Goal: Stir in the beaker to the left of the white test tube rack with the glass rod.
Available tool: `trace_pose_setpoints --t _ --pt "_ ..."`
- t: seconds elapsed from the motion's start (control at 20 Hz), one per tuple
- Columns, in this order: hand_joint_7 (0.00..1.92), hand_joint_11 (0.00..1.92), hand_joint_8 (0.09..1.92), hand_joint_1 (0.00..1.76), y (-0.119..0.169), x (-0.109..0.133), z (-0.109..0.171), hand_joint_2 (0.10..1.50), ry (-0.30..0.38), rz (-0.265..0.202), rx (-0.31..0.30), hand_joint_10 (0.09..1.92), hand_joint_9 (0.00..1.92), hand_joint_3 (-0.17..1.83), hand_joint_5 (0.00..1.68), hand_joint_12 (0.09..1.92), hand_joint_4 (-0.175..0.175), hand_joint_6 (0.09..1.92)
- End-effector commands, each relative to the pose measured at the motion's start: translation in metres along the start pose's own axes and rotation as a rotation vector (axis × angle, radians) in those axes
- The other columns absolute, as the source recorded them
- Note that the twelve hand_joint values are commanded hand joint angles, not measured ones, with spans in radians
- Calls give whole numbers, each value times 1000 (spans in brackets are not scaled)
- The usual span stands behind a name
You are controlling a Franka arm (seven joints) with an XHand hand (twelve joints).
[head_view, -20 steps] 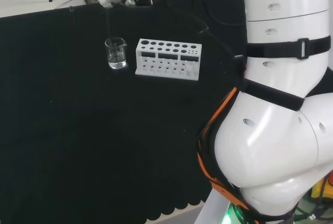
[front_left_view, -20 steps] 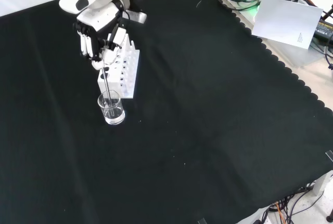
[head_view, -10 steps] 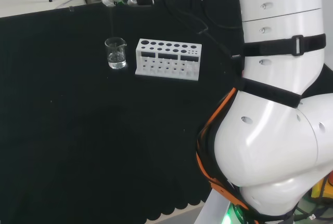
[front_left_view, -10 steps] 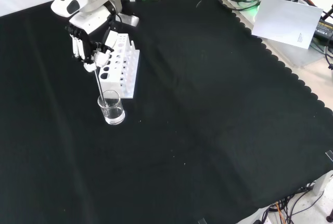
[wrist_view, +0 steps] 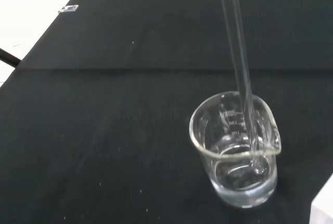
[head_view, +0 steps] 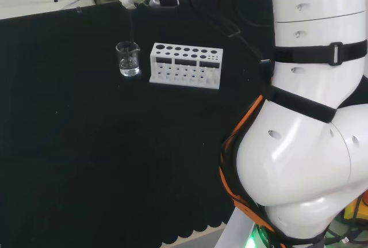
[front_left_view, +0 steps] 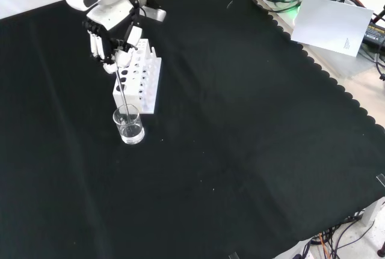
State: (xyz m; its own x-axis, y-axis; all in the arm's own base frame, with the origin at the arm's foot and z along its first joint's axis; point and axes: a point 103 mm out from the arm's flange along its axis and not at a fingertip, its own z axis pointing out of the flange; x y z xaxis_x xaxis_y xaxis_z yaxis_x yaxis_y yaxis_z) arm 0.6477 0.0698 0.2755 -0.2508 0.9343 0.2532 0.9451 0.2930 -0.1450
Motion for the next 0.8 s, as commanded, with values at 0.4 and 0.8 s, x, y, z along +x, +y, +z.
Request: trace_pose_setpoints --t 0.4,0.8 --pt "1155 1749 1064 1307 17 29 12 1114 -3 -40 -18 799 1745 -175 1311 710 -175 142" --pt "1156 1750 1062 1307 25 4 -5 1114 -5 1 -39 799 1746 -175 1313 713 -175 139"
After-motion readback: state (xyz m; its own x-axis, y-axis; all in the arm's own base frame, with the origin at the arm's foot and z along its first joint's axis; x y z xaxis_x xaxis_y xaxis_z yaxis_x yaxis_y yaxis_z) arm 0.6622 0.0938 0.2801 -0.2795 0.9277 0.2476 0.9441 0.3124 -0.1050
